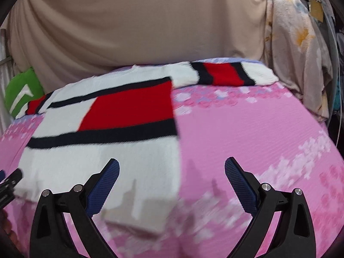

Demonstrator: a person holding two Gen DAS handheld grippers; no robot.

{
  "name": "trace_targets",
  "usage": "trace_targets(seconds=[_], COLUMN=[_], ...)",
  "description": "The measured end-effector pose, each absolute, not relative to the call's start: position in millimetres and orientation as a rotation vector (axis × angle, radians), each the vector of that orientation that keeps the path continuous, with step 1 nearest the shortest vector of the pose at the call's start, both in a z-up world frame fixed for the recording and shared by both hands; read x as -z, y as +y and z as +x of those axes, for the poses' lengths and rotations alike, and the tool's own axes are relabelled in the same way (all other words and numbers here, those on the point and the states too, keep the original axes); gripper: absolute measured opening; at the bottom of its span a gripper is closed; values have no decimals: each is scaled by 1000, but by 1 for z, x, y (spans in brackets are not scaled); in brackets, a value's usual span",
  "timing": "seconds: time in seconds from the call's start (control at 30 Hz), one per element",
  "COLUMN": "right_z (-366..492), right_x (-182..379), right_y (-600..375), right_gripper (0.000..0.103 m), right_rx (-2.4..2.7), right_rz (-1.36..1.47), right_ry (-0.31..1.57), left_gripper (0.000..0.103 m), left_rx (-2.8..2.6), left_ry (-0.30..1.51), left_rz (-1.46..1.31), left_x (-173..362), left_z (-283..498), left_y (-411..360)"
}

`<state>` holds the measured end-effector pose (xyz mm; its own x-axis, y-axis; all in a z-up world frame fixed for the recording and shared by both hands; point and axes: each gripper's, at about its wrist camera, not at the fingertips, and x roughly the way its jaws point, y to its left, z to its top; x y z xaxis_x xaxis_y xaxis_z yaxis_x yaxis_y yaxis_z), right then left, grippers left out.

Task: Fold small clothes
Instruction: 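Grasp the striped sleeve cuff with the right tool and lift it, then carry the sleeve across the sweater body with the right tool and release it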

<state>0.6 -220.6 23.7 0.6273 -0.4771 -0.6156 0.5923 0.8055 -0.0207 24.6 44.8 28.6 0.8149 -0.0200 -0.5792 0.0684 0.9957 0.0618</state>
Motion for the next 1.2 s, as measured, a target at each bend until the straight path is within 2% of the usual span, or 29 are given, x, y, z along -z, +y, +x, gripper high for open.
trace_targets(seconds=[0.13,0.33,0.4,0.47,0.67,0.7,0.77,0.8,0.83,0.87,1.03,1.2], right_z=[26,64,71,74,78,78,81,83,88,93,150,238], right_x=[-36,-32,-25,-19,5,10,10,8,5,0,-79,-153], right_y=[-320,-464,-503,-541,-611,-618,-625,-627,-630,-629,-559,-408], right_gripper=[93,81,72,68,68,66,59,43,31,11,7,7], right_rx=[691,815,849,894,964,968,970,946,912,898,691,262], right_rz=[246,370,429,492,639,670,689,700,723,737,548,342], right_ry=[658,646,647,633,628,626,601,578,569,560,426,379], left_gripper=[98,98,98,98,98,98,98,98,98,98,98,98], left_rx=[1,29,45,38,60,71,74,71,61,46,17,-13], left_ry=[574,610,622,629,646,652,666,673,677,678,656,619], left_rz=[117,107,109,118,122,117,118,120,121,125,117,126], left_x=[-46,-51,-47,-45,-40,-38,-36,-34,-33,-33,-36,-49], left_z=[47,94,107,120,148,152,159,163,165,168,172,179], left_y=[51,48,44,40,30,29,26,25,25,25,33,42])
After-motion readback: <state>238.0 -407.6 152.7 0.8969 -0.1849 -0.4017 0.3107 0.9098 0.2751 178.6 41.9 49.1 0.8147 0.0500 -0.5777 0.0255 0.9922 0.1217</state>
